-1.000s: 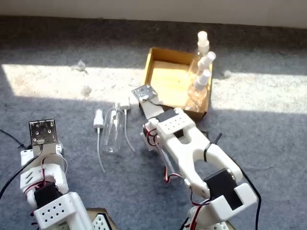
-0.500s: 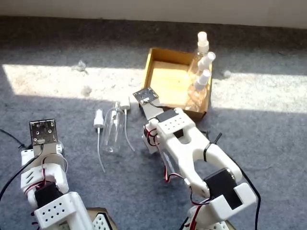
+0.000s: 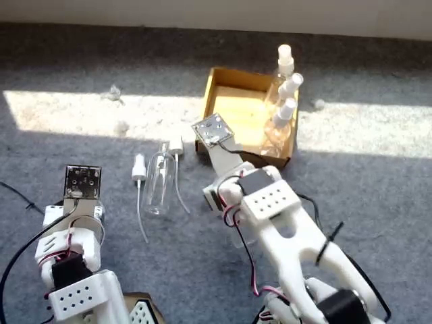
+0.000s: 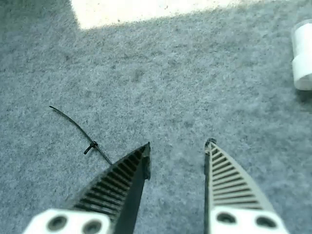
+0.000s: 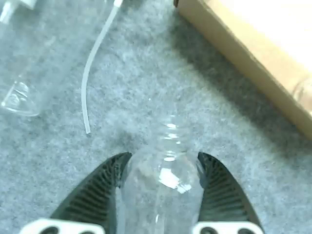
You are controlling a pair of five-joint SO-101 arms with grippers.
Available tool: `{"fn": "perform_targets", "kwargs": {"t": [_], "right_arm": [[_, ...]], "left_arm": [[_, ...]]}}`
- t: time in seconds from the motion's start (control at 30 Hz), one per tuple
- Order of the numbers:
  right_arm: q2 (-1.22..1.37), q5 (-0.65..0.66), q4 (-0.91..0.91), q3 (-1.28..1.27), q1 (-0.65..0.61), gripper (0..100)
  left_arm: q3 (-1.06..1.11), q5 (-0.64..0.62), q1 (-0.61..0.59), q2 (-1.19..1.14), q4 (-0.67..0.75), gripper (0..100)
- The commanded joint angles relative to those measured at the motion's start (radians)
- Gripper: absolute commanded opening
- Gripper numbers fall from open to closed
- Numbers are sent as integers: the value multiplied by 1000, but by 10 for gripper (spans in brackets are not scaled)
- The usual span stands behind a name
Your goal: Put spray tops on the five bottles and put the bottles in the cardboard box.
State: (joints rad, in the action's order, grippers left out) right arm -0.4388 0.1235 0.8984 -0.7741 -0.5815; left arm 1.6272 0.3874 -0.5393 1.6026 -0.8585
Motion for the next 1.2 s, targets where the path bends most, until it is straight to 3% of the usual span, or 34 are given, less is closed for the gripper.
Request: {"fn": "perform_targets", "kwargs": {"t": [0.0,0.17,0.4,0.6,0.73,0.87,1.17], "right_arm": [[-282,37,-136,-200,13,80],[-576,37,-302,-493,13,33],[-839,38,-317,-664,12,5],[-885,100,-332,-707,22,5],[-885,100,-440,-786,42,5],[-885,100,-467,-825,47,5],[-885,101,-470,-825,47,5]], "left_arm": [[-280,9,45,1,-190,178],[-533,-3,153,-94,-327,176],[-917,-123,262,-716,-338,178],[-1300,-272,404,-1176,-331,178],[-1538,-371,509,-1468,-339,178],[-1715,-454,552,-1728,-339,176],[-1957,-473,615,-2075,-341,178]]}}
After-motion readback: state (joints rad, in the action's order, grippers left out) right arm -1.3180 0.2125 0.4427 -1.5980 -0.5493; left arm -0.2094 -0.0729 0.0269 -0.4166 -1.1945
